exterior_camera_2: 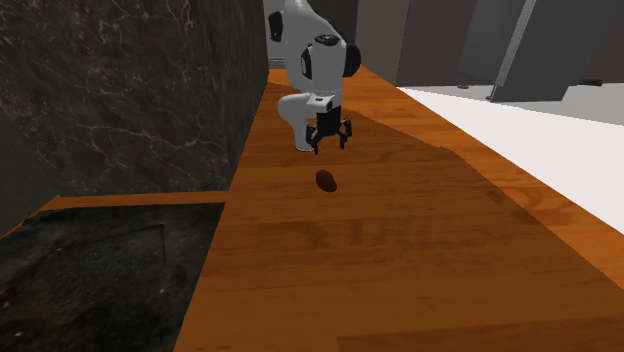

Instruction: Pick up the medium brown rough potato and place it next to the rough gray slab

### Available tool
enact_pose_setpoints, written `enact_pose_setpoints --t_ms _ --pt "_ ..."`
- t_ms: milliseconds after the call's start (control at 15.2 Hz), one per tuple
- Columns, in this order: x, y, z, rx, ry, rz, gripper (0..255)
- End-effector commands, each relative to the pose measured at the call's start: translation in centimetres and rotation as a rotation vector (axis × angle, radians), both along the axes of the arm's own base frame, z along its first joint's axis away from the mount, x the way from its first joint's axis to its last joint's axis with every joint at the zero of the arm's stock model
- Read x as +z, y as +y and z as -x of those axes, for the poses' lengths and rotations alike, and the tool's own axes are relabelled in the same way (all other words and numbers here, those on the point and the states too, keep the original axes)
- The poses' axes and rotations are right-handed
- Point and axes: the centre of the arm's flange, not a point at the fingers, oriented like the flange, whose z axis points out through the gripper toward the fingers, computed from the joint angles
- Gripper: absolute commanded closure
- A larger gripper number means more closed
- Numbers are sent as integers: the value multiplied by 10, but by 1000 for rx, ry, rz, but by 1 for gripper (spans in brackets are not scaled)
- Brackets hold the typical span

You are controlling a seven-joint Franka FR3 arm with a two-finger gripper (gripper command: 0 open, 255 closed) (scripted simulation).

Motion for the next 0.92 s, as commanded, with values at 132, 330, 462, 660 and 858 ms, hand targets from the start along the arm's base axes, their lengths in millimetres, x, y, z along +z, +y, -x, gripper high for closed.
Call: enact_pose_setpoints --t_ms 132,330,462,660,858 --pt "-48 -15 -10 26 -23 16 0" --pt "-70 -20 -15 35 -30 21 0" --pt "-80 -19 -15 35 -30 21 0" --pt "-96 -18 -15 35 -30 21 0" --pt "-104 -18 -15 35 -30 21 0"
